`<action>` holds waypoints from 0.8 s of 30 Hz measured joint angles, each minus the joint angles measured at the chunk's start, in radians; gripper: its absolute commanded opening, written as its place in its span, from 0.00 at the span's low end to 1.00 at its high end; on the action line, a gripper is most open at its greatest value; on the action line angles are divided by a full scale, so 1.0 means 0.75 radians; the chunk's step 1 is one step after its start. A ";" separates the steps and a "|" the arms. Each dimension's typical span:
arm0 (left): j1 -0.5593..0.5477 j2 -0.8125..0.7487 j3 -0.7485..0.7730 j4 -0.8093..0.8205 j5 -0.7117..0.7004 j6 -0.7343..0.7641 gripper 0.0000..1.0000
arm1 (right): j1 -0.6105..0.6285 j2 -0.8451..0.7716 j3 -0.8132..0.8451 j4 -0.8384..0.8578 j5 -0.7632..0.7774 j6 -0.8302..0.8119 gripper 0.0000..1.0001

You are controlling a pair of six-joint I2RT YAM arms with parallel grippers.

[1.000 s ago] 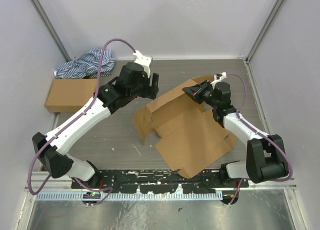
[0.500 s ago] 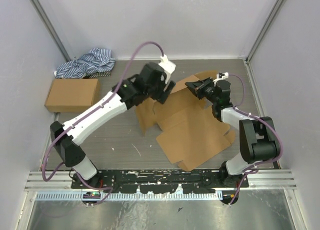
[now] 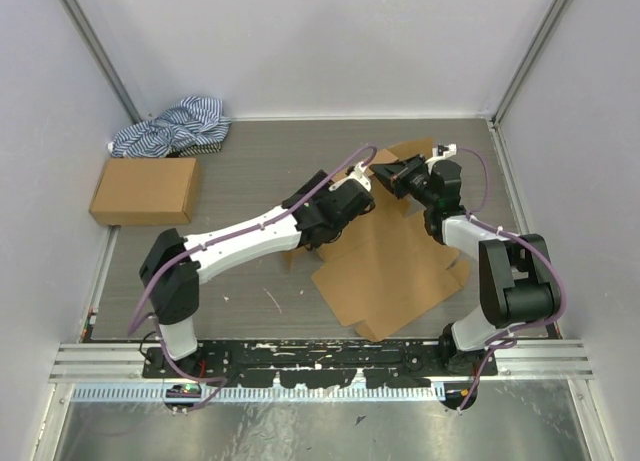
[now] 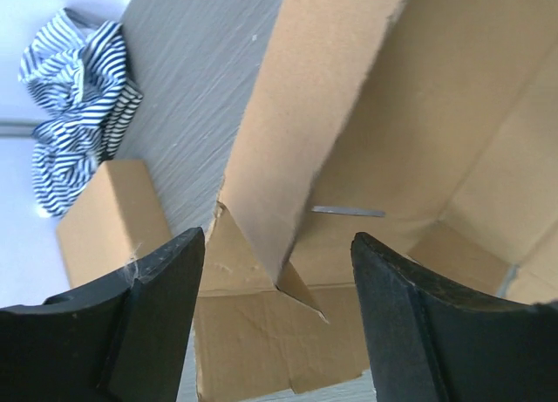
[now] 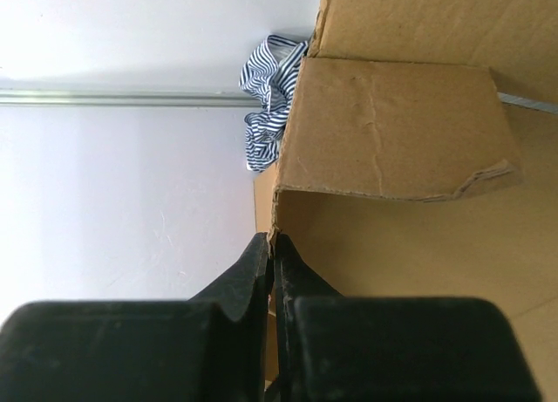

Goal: Fold the paper box

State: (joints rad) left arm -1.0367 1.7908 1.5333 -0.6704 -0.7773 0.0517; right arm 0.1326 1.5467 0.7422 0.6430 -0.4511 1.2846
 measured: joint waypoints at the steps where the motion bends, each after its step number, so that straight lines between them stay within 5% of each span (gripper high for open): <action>1: 0.002 0.018 0.006 -0.001 -0.035 -0.001 0.70 | 0.000 -0.001 0.000 0.000 -0.001 0.000 0.09; 9: 0.002 0.084 0.018 0.001 -0.226 -0.027 0.41 | 0.000 -0.010 -0.001 0.000 -0.022 -0.001 0.09; 24: 0.021 0.058 0.017 0.035 -0.313 0.005 0.38 | 0.015 -0.012 -0.009 0.022 -0.025 0.019 0.11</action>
State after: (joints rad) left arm -1.0206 1.8347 1.5463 -0.6441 -1.0122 0.0555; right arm 0.1440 1.5379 0.7353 0.6598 -0.4702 1.2991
